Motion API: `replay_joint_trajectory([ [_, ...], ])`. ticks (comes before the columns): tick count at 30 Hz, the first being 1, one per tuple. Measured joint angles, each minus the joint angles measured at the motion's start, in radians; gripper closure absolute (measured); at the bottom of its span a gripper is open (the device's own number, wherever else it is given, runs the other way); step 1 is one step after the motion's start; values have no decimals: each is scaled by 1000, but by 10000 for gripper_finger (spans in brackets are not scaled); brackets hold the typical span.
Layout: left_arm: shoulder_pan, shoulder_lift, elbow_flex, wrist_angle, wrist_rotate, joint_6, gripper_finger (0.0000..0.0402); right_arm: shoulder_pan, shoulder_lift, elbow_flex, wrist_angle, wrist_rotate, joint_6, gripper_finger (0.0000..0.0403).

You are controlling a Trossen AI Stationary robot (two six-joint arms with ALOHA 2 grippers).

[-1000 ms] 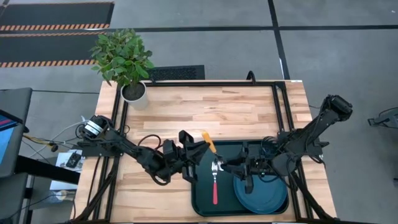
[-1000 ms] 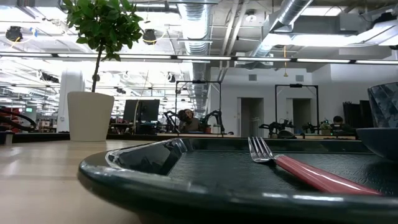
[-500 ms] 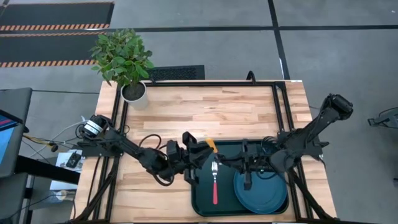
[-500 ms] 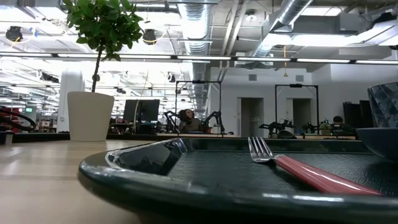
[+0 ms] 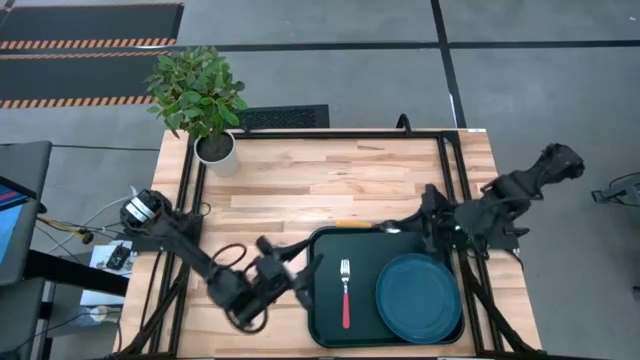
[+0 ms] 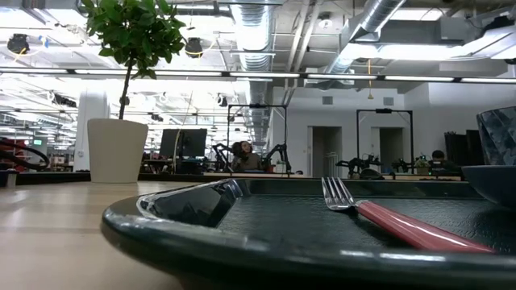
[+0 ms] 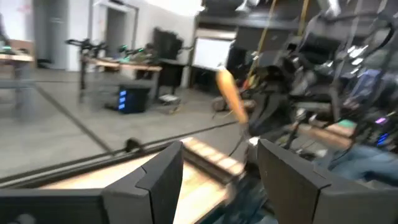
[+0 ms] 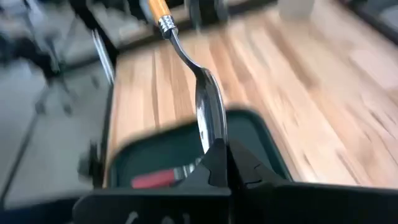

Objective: Pick and place plate/cup/fork/spoon on tray
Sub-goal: Put the yellow spoon on the black tray

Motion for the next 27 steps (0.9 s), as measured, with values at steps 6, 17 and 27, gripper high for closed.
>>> replay_joint_trajectory([
  [6, -129, -75, 0, 0, -172, 88, 208, -183, 121, 101, -314, -224, -181, 402],
  [17, -196, -138, 0, -13, -172, 113, 207, -264, 527, 219, -311, -526, -688, 402],
  [27, -202, -137, 0, -145, -171, 14, 207, -195, 915, 548, -342, -537, -973, 403],
])
